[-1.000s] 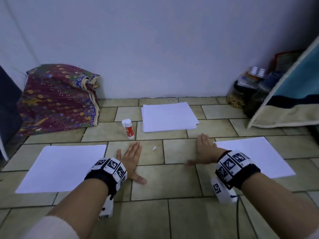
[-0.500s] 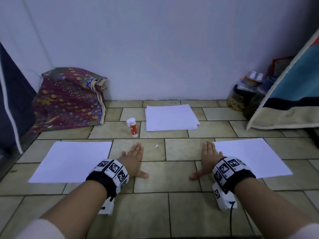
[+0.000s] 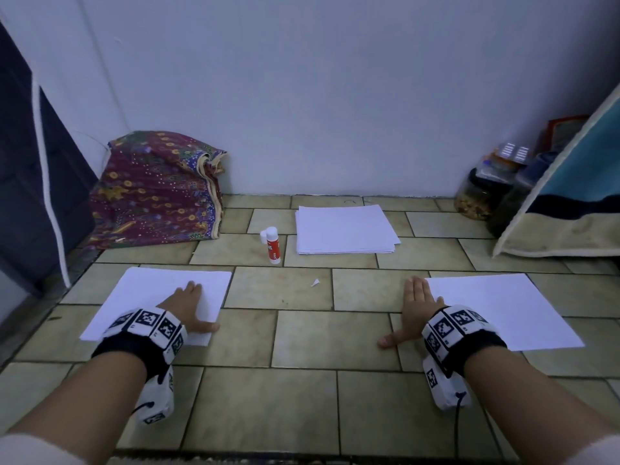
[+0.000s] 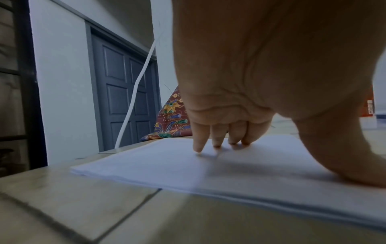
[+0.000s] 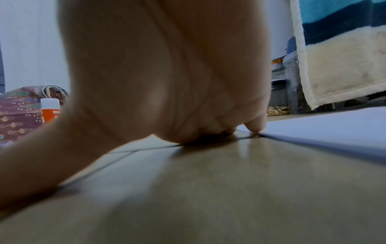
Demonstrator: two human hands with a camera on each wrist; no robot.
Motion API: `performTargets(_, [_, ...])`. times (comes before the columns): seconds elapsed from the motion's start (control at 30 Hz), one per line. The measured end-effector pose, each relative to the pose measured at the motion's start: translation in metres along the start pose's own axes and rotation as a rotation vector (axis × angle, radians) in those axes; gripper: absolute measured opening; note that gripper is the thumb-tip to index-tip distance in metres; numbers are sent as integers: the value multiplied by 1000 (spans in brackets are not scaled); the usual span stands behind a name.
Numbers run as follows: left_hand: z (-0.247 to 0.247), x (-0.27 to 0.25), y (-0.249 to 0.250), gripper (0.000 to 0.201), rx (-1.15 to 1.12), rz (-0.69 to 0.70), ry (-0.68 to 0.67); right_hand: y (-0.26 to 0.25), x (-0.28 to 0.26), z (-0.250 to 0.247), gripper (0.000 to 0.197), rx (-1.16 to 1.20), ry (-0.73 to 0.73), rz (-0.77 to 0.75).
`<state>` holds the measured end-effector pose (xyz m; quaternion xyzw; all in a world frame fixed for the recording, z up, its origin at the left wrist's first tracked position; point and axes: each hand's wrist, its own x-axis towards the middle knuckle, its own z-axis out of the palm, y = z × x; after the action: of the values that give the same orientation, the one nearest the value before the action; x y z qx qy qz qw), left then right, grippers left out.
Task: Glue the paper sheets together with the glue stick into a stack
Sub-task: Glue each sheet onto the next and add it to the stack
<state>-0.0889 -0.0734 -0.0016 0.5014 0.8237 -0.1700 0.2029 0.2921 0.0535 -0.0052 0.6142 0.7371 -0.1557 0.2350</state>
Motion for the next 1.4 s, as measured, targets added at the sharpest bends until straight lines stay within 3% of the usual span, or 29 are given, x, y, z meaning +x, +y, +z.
performTargets(0.53, [-5,-10,-6,64,29,29,59,0,0,2,150,-7,23,-11])
performTargets(0.77, [-39,-26,10,30,61,-43,375,1,1,2,150,-10,21,-12])
performTargets(0.93, [-82,-77,76,22,165,62,448,-1,2,0,150,-36,11,-3])
performTargets(1.07, [-70,-103,143,25,123,241,378,-3,3,-3,152,-54,6,8])
performTargets(1.17, [-48,-106,184,16,124,358,228,-4,3,-4,152,-80,16,15])
performTargets(1.27, [-25,-94,203,14,67,373,74,-4,4,-5,153,-92,30,18])
performTargets(1.4, [-14,-77,194,59,118,448,39,-4,3,-7,152,-84,18,8])
